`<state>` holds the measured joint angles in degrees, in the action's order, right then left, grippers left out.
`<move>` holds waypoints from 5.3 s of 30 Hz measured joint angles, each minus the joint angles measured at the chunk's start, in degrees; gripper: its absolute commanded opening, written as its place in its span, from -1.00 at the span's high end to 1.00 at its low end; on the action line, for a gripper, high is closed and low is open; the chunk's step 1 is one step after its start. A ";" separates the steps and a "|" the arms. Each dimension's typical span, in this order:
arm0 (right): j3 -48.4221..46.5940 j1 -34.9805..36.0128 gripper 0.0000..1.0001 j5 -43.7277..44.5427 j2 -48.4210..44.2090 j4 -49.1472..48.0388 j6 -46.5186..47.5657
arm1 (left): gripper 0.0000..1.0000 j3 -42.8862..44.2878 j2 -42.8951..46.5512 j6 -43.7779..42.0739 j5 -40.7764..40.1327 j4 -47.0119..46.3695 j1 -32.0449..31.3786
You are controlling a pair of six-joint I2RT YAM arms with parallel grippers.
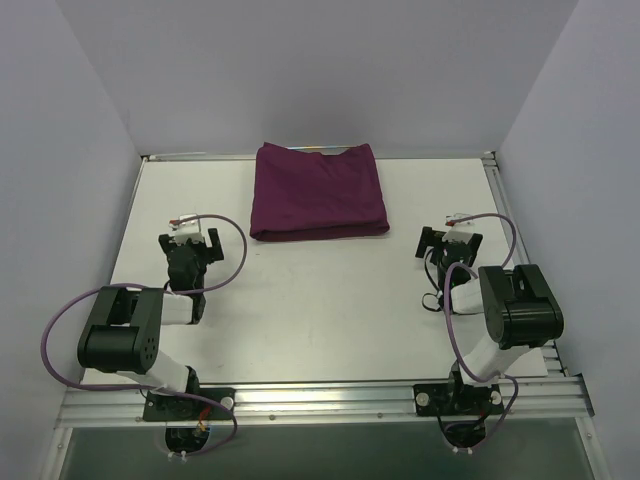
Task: Open and lay out the surgical kit
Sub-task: Move the surgical kit at the center of the board.
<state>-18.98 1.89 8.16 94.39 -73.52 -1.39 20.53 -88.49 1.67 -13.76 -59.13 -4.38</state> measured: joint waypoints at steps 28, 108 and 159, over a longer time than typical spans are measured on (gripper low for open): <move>-6.82 11.28 -0.99 17.38 -13.09 16.74 -0.76 | -0.87 12.85 37.75 21.24 -9.46 49.75 -1.81; -65.77 5.07 0.61 -38.47 32.92 48.89 -22.47 | 0.74 72.39 -38.16 32.63 39.50 65.55 -1.03; -35.95 10.56 -1.00 -25.49 -2.49 62.12 -19.50 | -0.89 41.44 0.72 29.90 30.14 71.89 -6.38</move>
<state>-54.94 12.45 -17.32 91.90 -11.40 -20.88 61.98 -87.77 31.57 16.38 12.75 -10.76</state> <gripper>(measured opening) 0.994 0.938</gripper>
